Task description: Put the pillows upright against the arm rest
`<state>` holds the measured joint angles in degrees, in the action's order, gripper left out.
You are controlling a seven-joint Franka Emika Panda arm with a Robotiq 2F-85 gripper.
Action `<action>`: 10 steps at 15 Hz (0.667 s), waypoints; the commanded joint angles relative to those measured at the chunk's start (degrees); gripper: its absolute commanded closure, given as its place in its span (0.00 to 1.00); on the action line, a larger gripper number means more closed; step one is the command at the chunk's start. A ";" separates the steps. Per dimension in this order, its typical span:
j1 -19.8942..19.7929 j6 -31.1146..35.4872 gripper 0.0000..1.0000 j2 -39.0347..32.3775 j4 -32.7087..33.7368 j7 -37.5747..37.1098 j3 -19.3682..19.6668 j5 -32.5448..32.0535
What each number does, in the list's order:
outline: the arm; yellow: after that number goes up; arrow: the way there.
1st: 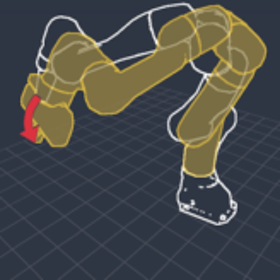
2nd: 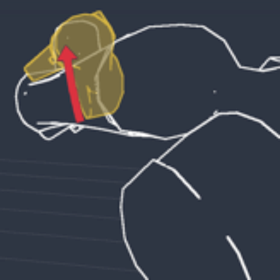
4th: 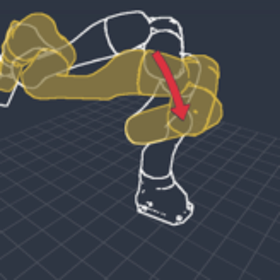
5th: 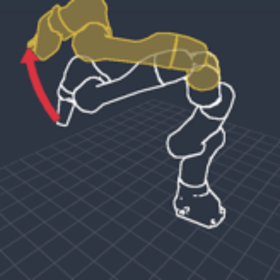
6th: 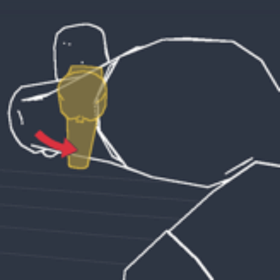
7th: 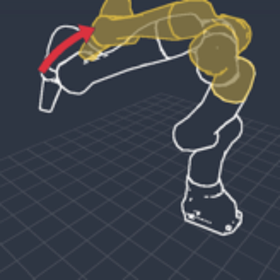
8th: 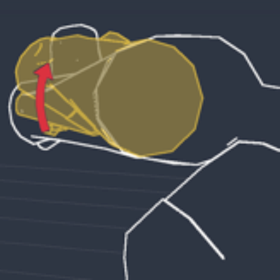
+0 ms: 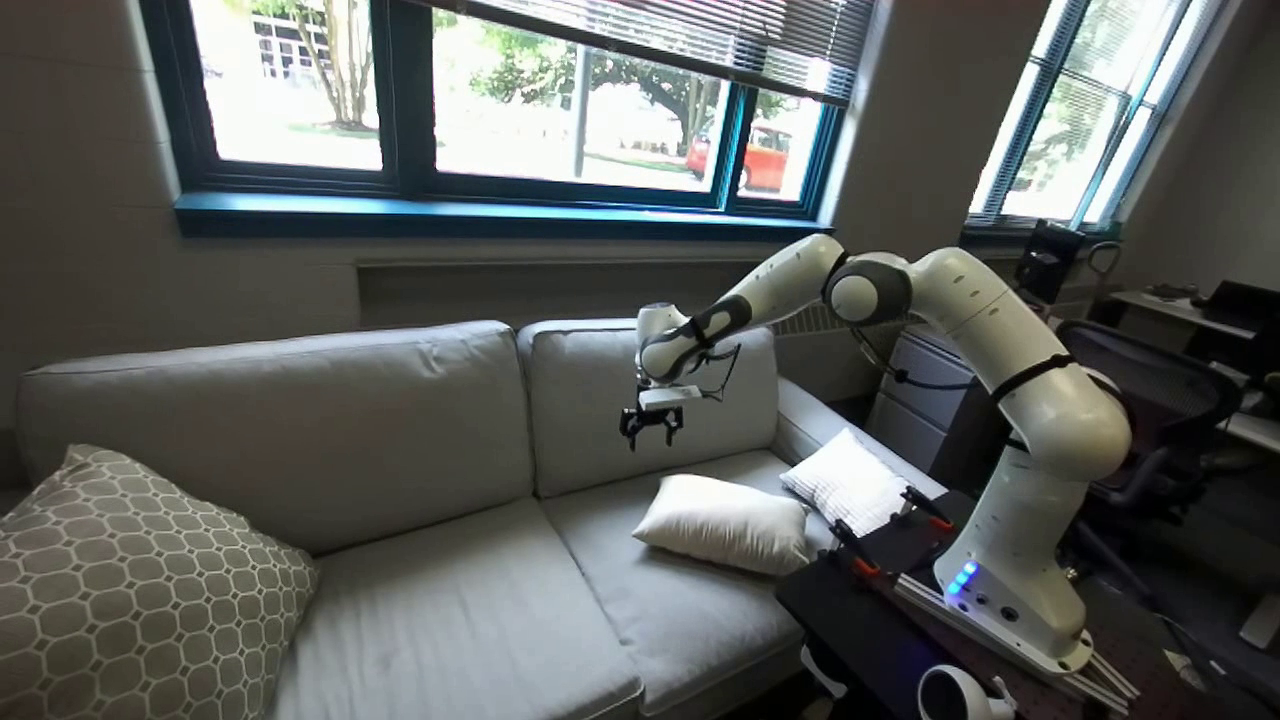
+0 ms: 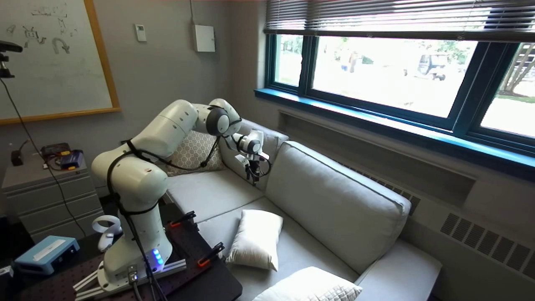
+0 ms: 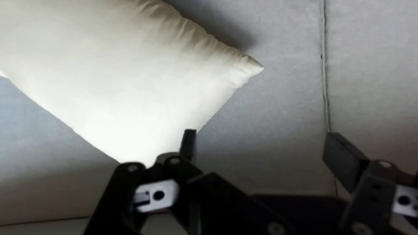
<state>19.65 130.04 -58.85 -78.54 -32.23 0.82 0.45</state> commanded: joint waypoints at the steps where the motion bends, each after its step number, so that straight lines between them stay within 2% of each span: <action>1: 3.68 2.78 0.00 -11.38 11.17 -1.84 2.45 -2.71; 4: 8.11 5.76 0.00 -15.43 12.38 0.59 3.30 -6.33; 10: 15.93 7.50 0.00 -19.84 11.58 5.80 2.97 -12.40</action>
<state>33.31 137.29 -76.14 -68.60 -30.31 3.34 -9.42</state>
